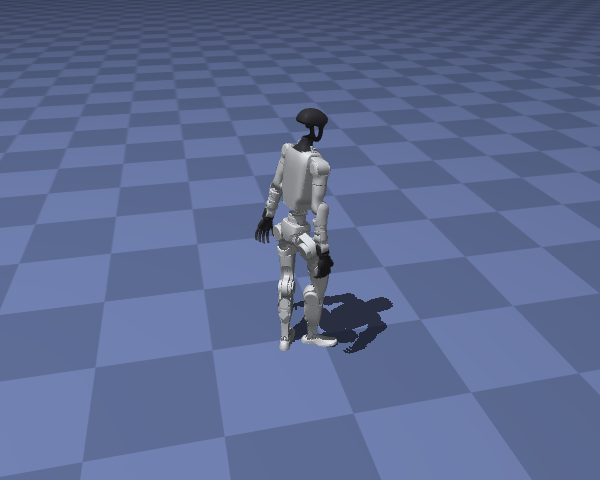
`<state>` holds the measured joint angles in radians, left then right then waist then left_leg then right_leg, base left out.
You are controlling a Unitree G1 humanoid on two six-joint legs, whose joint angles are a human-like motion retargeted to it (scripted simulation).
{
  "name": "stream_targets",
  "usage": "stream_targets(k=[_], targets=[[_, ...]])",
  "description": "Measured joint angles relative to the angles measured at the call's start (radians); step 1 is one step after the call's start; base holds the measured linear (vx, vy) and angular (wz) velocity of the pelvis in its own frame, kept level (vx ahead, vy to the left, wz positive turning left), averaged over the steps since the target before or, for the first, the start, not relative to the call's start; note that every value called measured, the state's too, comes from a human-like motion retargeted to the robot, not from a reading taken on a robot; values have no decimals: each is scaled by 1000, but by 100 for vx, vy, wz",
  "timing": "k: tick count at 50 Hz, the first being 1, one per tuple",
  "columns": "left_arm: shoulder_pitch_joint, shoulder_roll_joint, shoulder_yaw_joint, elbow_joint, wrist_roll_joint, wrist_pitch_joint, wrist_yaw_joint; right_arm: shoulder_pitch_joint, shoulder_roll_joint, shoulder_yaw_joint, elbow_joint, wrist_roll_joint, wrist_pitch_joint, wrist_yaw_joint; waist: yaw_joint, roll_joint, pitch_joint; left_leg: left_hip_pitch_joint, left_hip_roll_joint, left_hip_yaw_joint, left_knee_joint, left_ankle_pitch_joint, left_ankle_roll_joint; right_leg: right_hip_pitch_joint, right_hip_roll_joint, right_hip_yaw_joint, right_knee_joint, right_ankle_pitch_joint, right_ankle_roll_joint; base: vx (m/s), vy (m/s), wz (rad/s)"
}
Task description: In place motions
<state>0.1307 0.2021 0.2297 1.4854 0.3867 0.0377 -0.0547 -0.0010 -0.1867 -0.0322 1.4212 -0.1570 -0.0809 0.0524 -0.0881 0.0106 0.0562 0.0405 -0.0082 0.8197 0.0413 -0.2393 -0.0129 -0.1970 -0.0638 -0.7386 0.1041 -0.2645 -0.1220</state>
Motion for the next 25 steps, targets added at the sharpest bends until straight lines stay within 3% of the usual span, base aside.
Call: stream_targets(k=[3, 6, 8, 12, 15, 21, 23, 25], targets=[[24, -7, 5, 2, 16, 4, -2, -29, -17, -17, 48, -3, 19, -24, -23, 5, -14, 21, -6, 102, -17, -28, -32, 64, -29, -312, 25, -63, 103, -37, -17, -326], [26, -25, 10, 9, 38, 14, -4, -75, -30, -33, 102, 15, 32, -40, -36, 1, -21, 50, -17, 193, -10, -43, -79, 91, -31, -379, 23, -41, 162, -20, -14, -324], [20, -40, 6, 13, 41, 20, -5, -90, -34, -37, 121, 33, 33, -48, -40, 3, -27, 69, -19, 258, 1, -44, -108, 93, -15, -380, 17, 0, 151, 0, -4, -300], [-12, -63, -32, -13, 20, 16, -22, -94, -30, -50, 125, 46, 29, -60, -97, 19, -17, 121, -23, 353, 22, -27, -151, 72, 31, -202, 7, 20, 65, 7, -9, -189], [-56, -69, -66, -55, 25, 15, -47, -69, -18, -69, 128, 54, 25, -61, -164, 36, -8, 161, -28, 374, 33, -3, -165, 98, 37, -175, 4, 33, 70, 18, -6, -78], [-128, -91, -112, -159, 34, -11, -50, 26, 1, -128, 187, 114, 35, -47, -122, 28, -27, 246, -44, 314, 99, 152, -134, 134, 9, -81, 11, 30, 116, 32, -7, -95], [-116, -98, -138, -194, 23, -27, -60, 60, 14, -154, 205, 126, 38, -52, -60, -9, -45, 259, -49, 280, 175, 242, -85, 148, -30, -42, 5, 32, 126, 46, -13, -149], [-95, -102, -178, -217, 3, -37, -60, 90, 29, -178, 207, 133, 39, -48, 19, -69, -50, 256, -52, 219, 292, 321, 1, 167, -88, 5, -4, 35, 128, 43, -15, -167]])
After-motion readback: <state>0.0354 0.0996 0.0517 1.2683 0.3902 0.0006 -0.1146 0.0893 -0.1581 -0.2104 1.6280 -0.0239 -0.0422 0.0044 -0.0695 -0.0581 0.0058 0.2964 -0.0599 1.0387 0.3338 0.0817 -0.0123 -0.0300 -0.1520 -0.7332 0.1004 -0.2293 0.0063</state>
